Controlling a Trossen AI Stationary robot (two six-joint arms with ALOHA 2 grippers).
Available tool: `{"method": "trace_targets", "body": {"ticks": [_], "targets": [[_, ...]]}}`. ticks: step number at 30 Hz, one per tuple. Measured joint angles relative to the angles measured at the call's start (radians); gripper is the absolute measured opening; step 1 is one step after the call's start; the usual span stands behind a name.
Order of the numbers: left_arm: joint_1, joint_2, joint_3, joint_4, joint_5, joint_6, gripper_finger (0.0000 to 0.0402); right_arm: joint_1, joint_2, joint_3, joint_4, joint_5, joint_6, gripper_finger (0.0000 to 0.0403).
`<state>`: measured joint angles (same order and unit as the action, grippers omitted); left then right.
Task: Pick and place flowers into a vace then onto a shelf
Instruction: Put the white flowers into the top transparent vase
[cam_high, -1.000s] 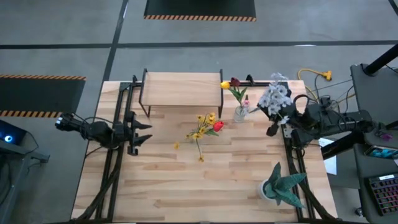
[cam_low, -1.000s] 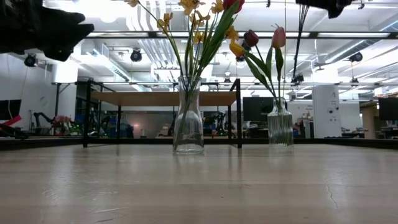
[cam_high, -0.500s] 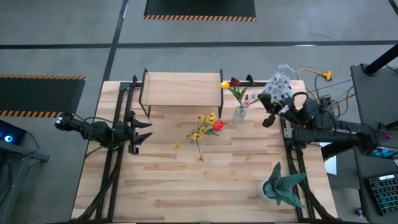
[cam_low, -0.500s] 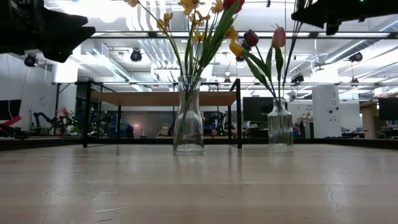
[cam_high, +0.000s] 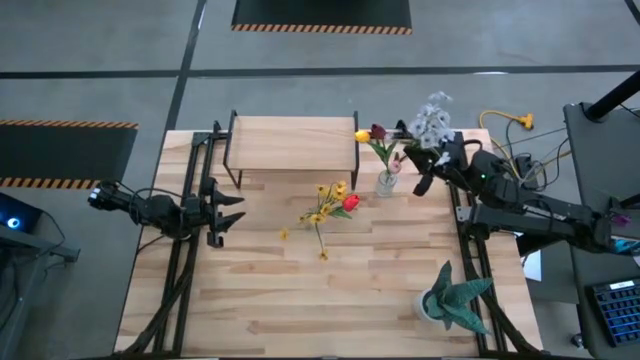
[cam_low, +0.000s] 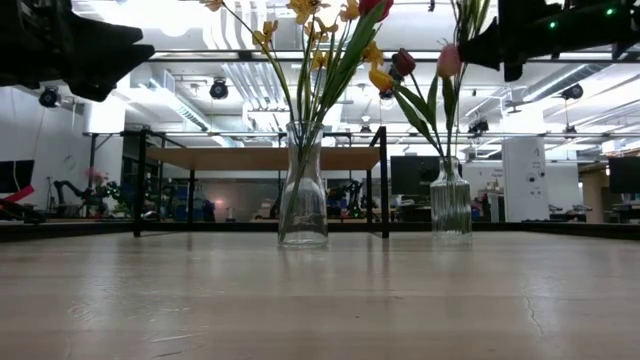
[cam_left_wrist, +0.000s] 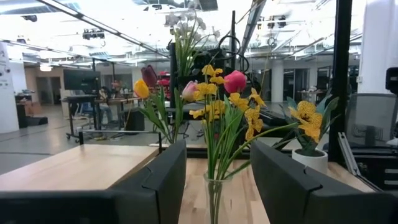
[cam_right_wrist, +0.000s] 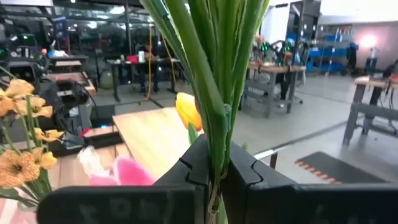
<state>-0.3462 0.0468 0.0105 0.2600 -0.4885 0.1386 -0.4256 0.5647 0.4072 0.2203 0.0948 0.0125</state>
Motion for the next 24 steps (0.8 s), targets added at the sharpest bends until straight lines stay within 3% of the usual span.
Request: {"method": "trace_targets", "body": {"ticks": [24], "targets": [[0.000,0.001,-0.001,-0.002,0.000,-0.018,0.0163,-0.028,0.133,-0.040,-0.006,0.010,0.033,0.0013]]}}
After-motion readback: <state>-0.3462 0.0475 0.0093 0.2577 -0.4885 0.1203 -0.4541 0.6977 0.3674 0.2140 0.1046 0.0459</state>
